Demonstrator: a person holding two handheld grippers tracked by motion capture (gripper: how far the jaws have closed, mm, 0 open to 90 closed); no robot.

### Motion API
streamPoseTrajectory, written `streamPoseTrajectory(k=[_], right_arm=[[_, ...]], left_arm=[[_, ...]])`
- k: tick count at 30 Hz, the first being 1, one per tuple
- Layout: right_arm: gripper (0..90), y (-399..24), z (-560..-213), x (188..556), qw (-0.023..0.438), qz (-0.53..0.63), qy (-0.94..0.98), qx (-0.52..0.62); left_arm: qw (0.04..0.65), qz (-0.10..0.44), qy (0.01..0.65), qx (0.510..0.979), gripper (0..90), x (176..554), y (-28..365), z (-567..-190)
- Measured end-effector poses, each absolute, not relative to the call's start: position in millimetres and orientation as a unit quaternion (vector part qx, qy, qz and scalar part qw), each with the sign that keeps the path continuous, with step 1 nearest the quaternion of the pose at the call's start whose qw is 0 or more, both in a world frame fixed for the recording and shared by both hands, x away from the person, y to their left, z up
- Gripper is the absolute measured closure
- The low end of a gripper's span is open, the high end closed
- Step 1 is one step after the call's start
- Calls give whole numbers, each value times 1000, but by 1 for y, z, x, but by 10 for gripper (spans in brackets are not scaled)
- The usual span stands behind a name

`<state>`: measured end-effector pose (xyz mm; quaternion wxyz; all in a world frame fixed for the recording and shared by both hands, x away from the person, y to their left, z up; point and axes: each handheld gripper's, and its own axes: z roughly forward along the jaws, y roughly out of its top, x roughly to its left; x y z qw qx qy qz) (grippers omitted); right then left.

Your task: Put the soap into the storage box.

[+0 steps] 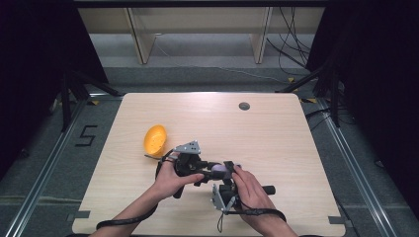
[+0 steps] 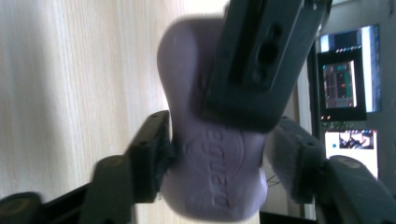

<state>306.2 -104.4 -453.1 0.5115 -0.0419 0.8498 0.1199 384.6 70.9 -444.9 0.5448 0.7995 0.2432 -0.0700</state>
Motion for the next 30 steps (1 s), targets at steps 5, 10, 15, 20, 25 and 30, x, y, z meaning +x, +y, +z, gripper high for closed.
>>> streamPoseTrajectory(k=[5, 10, 15, 20, 25, 30], right_arm=[[309, -113, -456, 309, 499, 110, 860, -4], [284, -125, -448, 310, 510, 105, 853, 17], [278, -135, -447, 312, 498, 111, 858, 56], [282, -147, -447, 313, 484, 121, 859, 111], [291, -155, -445, 311, 482, 128, 858, 125], [294, -158, -446, 311, 473, 143, 858, 138]], left_arm=[[537, -52, 260, 801, 589, 384, 75, -443], [531, -4, 280, 800, 589, 383, 83, -439], [524, 38, 305, 794, 589, 380, 95, -435], [501, 144, 347, 780, 589, 374, 102, -434], [511, 229, 404, 723, 589, 365, 107, -441], [511, 255, 413, 710, 589, 356, 110, -450]])
